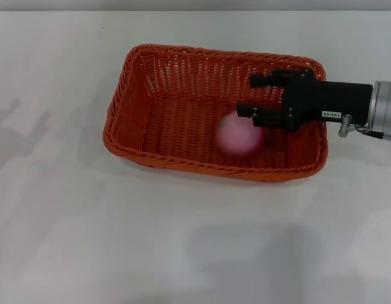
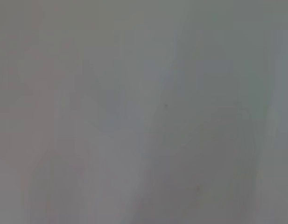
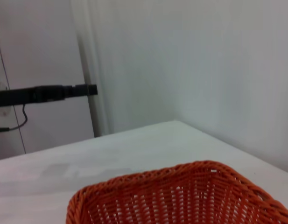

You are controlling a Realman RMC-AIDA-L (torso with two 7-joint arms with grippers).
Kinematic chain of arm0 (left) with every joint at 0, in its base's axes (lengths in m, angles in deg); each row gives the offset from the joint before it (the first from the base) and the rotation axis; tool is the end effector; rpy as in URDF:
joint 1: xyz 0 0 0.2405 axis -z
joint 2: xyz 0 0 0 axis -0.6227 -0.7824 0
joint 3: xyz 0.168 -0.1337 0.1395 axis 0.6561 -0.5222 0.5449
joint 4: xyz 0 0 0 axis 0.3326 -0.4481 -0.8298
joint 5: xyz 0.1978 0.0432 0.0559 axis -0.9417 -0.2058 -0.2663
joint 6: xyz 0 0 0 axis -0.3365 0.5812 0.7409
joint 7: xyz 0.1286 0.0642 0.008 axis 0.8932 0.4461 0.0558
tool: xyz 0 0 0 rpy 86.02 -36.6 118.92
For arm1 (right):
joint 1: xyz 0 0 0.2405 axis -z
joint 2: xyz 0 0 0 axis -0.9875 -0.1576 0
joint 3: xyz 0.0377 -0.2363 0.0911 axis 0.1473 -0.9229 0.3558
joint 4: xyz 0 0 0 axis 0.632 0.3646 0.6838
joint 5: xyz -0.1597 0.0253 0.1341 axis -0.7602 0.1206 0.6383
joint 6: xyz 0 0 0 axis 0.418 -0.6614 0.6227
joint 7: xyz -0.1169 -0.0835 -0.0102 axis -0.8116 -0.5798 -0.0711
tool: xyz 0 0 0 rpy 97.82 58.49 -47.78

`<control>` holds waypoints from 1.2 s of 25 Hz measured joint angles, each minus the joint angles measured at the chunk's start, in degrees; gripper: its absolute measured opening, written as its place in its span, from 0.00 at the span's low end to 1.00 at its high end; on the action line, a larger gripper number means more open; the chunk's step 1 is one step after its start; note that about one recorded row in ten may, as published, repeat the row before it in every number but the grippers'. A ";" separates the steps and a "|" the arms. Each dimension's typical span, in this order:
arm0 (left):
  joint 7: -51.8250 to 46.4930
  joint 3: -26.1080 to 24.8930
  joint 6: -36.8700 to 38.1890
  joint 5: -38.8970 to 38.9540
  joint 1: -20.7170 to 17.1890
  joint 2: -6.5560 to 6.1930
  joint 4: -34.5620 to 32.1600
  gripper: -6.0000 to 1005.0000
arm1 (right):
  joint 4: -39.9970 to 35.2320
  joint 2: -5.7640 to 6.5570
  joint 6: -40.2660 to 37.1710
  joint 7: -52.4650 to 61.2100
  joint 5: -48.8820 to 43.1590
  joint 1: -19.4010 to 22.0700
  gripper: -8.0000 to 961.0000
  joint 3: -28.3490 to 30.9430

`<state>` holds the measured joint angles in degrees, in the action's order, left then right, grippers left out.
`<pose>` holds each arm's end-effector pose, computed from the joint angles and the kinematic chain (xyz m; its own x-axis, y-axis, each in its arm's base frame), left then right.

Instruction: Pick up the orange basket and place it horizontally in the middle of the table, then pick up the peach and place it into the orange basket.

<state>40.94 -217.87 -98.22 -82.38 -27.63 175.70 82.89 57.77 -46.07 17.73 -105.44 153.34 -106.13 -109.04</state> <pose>-0.3415 0.2819 0.0564 0.5909 0.0758 0.8032 0.7153 -0.5098 -0.4781 0.2759 0.3274 -0.0138 0.8208 -0.2238 -0.5256 -0.4066 -0.8752 -0.2622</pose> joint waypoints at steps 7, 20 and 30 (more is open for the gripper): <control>0.01 -0.03 0.01 0.05 -0.14 -0.06 0.01 0.72 | -1.38 0.36 4.72 1.53 2.06 0.64 0.81 1.32; 1.16 -1.99 0.02 0.42 -0.33 -0.05 0.06 0.72 | -4.93 0.53 5.97 -0.15 2.05 8.88 0.88 25.80; 8.90 -3.02 -0.30 6.49 -1.53 0.22 -2.67 0.72 | 9.75 0.53 6.65 -18.48 2.34 12.00 0.88 46.53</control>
<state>49.84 -220.89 -98.52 -75.89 -29.16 175.92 80.22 67.52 -45.54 24.37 -123.92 155.69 -94.13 -62.51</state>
